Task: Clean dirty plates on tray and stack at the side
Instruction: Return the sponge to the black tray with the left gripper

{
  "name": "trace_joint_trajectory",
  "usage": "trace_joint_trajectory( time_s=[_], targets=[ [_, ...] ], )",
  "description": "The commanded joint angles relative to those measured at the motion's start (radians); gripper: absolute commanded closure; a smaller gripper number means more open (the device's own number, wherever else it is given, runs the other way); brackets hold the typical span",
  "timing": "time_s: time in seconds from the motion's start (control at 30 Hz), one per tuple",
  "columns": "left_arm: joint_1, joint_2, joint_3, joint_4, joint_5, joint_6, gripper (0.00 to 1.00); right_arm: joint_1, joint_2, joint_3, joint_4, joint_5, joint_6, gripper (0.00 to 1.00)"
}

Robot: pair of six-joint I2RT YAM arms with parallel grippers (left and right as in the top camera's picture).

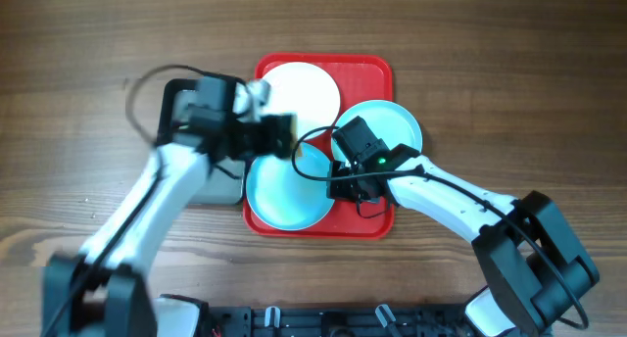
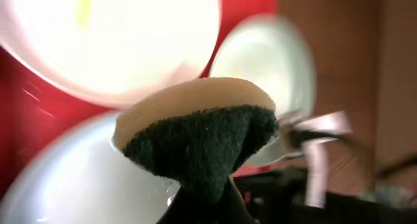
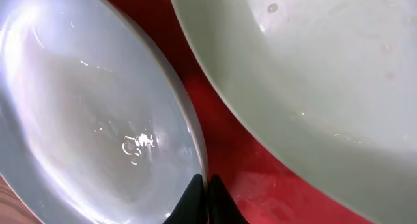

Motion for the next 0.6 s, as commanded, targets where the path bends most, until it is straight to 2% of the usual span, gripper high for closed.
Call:
trace_joint_trajectory(
  time_s=[0.0, 0.07, 0.2, 0.23, 0.37, 0.47, 0.57],
  targets=[
    [0.089, -0.114, 0.018, -0.043, -0.042, 0.037, 0.96, 0.007, 0.013, 0.006, 0.006, -0.027, 0.0, 0.96],
    [0.131, -0.139, 0.018, -0.089, -0.15, 0.078, 0.96, 0.007, 0.013, 0.006, 0.006, -0.027, 0.0, 0.96],
    [0.198, -0.13, 0.014, -0.17, -0.519, 0.092, 0.96, 0.007, 0.013, 0.006, 0.007, -0.023, 0.0, 0.96],
    [0.208, -0.124, 0.009, -0.174, -0.564, 0.093, 0.96, 0.007, 0.013, 0.006, 0.007, -0.024, 0.0, 0.96],
    [0.238, -0.09, -0.018, -0.164, -0.583, 0.195, 0.96, 0.007, 0.013, 0.006, 0.007, -0.024, 0.0, 0.96],
    [0.25, -0.042, -0.024, -0.126, -0.594, 0.197, 0.96, 0.007, 0.013, 0.006, 0.007, -0.024, 0.0, 0.96],
    [0.256, 0.033, -0.024, -0.022, -0.594, 0.197, 0.96, 0.007, 0.013, 0.006, 0.007, -0.024, 0.0, 0.96]
  ],
)
